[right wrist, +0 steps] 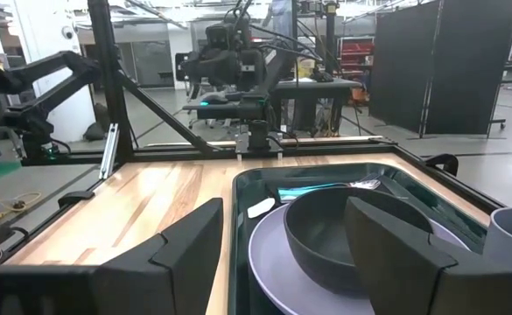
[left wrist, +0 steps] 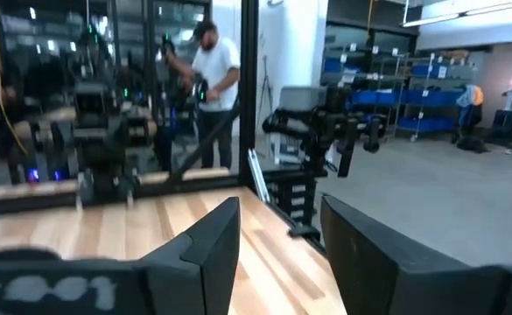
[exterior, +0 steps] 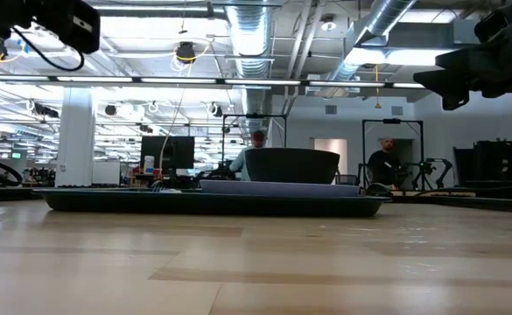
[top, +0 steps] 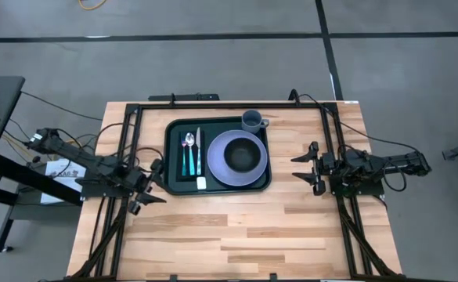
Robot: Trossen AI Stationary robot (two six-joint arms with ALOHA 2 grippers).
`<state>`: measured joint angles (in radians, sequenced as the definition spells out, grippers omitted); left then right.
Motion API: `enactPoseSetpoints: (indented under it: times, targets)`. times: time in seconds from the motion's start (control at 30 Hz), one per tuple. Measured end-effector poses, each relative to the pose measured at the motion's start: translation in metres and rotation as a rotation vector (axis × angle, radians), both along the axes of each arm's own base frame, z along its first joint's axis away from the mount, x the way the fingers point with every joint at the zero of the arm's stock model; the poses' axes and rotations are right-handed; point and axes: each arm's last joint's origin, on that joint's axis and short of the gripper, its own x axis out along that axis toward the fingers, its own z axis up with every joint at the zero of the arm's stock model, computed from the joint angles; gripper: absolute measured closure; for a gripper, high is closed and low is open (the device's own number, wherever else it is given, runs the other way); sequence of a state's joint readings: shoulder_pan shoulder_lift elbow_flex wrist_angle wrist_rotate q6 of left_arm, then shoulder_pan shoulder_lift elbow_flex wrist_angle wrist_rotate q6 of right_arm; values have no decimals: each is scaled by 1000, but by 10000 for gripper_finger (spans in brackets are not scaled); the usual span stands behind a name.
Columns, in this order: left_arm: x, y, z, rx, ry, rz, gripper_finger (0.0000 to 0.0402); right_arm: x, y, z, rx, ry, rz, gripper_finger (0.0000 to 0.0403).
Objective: Set up tray
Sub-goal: Return to Home Position
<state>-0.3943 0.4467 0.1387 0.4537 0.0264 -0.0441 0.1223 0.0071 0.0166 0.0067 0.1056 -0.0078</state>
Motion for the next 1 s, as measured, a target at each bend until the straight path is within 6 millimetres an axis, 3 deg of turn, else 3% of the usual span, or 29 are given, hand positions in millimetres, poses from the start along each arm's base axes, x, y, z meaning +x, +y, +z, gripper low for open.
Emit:
enactPoseSetpoints:
  times: [0.3,0.77,1.0]
  targets:
    - [-11,4,-18,66,-61,10,253,0,0,0,0,0,0,173]
    - [-28,12,-26,159,-161,31,253,0,0,0,0,0,0,173]
    - [-27,22,-38,313,-60,254,253,0,0,0,0,0,0,173]
